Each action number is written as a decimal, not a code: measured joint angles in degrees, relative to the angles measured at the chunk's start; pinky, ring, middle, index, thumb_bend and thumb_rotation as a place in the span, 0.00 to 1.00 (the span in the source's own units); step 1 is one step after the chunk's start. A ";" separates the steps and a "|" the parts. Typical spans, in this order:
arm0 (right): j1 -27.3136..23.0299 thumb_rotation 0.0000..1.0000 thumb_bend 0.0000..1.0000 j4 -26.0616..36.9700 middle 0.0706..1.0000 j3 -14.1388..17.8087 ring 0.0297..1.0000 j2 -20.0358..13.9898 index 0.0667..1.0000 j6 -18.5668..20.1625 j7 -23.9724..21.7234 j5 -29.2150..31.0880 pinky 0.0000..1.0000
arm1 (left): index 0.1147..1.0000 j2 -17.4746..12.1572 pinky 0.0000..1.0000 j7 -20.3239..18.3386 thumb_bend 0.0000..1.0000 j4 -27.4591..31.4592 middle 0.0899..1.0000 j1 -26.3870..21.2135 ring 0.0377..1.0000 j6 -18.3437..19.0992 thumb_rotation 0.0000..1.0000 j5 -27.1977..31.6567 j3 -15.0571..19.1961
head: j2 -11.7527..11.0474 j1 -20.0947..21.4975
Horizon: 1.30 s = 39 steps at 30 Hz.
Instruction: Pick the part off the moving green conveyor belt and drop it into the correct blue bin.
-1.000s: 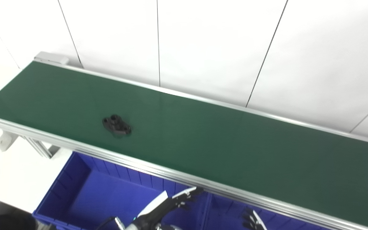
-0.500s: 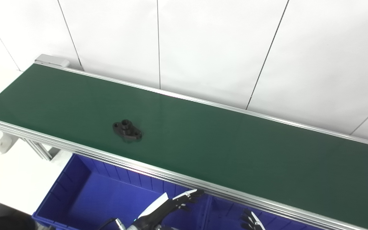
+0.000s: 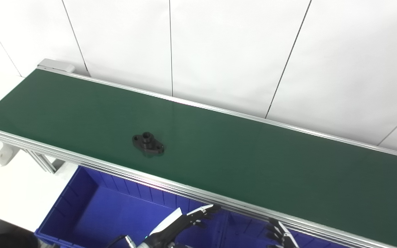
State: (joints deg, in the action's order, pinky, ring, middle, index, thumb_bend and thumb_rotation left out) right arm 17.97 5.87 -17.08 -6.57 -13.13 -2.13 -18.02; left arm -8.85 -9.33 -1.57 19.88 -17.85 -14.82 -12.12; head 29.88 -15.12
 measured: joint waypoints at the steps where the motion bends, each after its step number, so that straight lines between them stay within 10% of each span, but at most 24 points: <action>1: 0.11 0.27 0.59 1.43 0.81 0.20 0.77 -0.03 0.85 -0.04 0.01 0.01 0.65 | 0.91 -0.01 0.76 0.05 0.75 0.01 0.92 0.26 0.87 -0.38 0.32 0.00 0.02 | 0.52 1.05; 14: -4.78 0.38 0.65 12.89 0.83 2.63 0.79 -0.84 0.86 2.47 -3.20 2.57 0.68 | 0.94 -0.02 0.78 0.71 0.72 2.59 0.93 3.38 0.89 -1.84 0.38 1.34 1.01 | 4.04 11.06; 39: -26.06 0.40 0.69 11.10 0.82 -2.52 0.80 1.14 0.88 25.36 -13.86 -13.80 0.71 | 0.93 -4.74 0.83 -2.55 0.64 0.28 0.95 1.56 0.91 -4.06 0.45 8.07 1.60 | 6.59 19.78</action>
State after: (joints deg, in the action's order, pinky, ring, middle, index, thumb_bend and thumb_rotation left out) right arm -8.09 16.98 -19.60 -5.43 12.23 -15.99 -31.82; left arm -13.59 -11.88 -1.29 21.43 -21.91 -6.75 -10.52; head 36.47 4.66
